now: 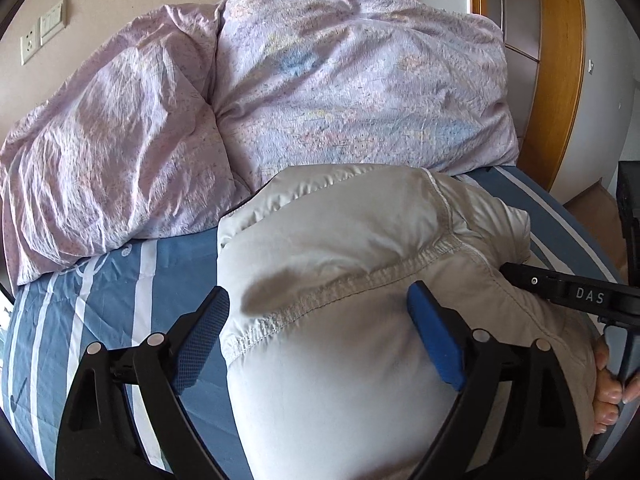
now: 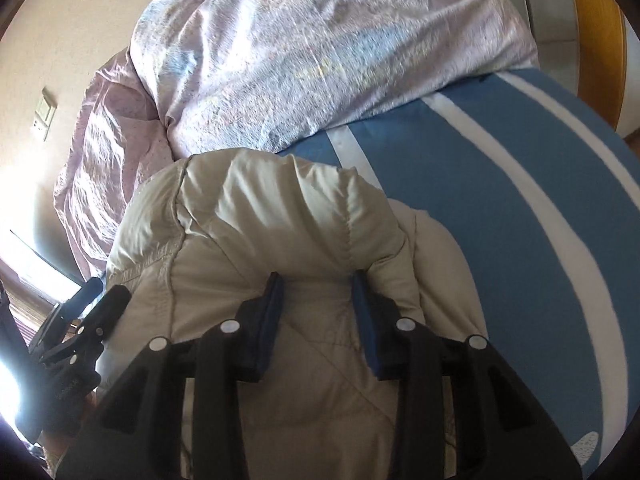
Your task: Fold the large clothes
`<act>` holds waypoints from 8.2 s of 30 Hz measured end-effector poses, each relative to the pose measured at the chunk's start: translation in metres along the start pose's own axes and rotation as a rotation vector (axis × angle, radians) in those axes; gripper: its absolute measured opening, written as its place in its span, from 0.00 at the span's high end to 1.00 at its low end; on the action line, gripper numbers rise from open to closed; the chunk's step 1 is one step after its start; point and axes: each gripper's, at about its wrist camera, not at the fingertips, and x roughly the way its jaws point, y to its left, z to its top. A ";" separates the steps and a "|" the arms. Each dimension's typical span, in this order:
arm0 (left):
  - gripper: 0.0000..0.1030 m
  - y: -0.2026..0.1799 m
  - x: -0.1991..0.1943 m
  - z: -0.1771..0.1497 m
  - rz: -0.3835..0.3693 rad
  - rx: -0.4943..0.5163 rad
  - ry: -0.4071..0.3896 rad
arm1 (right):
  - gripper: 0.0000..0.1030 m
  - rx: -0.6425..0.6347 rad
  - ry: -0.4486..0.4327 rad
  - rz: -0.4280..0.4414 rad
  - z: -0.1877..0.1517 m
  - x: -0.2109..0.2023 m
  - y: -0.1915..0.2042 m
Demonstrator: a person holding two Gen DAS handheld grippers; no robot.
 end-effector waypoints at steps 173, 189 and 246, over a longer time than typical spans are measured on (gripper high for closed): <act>0.13 0.179 -0.028 -0.011 0.077 -0.298 0.044 | 0.42 0.062 0.363 0.503 0.011 0.120 0.077; 0.07 0.160 -0.022 -0.016 0.093 -0.312 0.052 | 0.31 -0.583 -0.067 -0.037 -0.026 0.030 0.194; 0.01 0.143 -0.040 -0.041 0.177 -0.382 -0.017 | 0.17 -0.451 -0.051 -0.057 -0.036 0.013 0.132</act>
